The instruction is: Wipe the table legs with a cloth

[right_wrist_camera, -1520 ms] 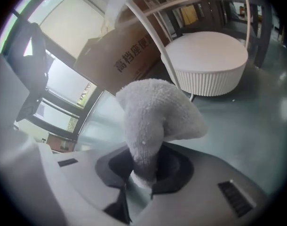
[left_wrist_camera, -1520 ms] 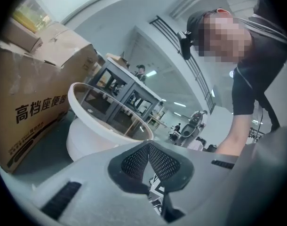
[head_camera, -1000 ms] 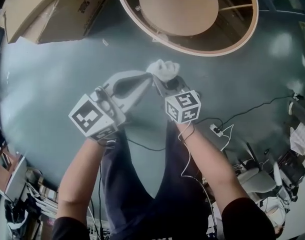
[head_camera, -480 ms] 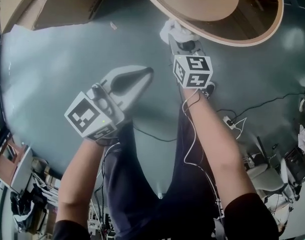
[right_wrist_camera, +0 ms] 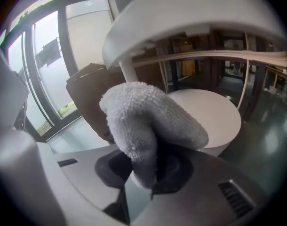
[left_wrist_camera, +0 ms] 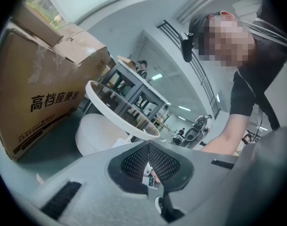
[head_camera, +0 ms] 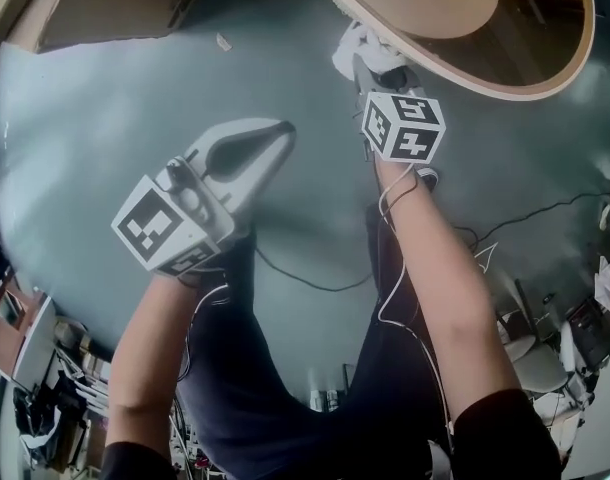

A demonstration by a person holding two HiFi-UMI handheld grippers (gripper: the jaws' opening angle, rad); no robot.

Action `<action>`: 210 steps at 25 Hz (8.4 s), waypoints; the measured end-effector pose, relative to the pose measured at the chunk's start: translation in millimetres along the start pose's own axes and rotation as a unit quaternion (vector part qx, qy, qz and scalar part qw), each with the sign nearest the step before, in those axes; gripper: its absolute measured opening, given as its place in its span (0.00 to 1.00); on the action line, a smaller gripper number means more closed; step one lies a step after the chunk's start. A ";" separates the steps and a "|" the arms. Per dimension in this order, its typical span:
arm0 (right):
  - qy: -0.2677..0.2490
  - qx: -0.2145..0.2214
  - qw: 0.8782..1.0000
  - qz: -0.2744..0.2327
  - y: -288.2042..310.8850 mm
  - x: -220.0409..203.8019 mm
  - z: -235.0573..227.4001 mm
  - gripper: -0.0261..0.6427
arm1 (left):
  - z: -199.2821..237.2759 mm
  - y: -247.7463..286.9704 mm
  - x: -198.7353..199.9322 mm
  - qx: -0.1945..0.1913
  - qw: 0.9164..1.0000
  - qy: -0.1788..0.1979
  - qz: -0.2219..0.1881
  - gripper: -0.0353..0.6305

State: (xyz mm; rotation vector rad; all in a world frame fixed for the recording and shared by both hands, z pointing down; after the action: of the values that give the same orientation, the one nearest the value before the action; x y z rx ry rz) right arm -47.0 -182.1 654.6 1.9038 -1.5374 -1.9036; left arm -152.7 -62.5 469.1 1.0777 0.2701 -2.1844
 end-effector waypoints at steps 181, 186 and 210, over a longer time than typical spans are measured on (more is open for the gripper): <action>-0.331 0.223 0.894 -0.206 107.0 -114.9 -45.6 0.16 | 134.4 104.9 -161.0 -0.019 0.971 0.233 0.056 0.06; -0.347 0.225 0.891 -0.189 105.9 -116.5 -46.1 0.16 | 121.7 112.3 -154.1 -0.029 0.968 0.243 0.061 0.06; -0.368 0.215 0.904 -0.027 75.2 -128.1 -59.8 0.16 | 132.2 103.4 -159.6 -0.015 0.968 0.240 0.066 0.06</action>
State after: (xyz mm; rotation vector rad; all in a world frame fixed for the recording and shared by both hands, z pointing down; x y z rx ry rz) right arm -13.1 -173.8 810.9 1.3792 -2.2701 -2.6852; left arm -99.3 -123.0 686.2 1.5543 0.4292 -1.7716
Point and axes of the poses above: the fingertips, and each gripper's own axes: y forward along the fingers, z to its left, x out of its top, the point moved 2 cm from there along -y, backward along the fingers, and after that the axes turned 4 degrees about -z, right-handed, at the moved point
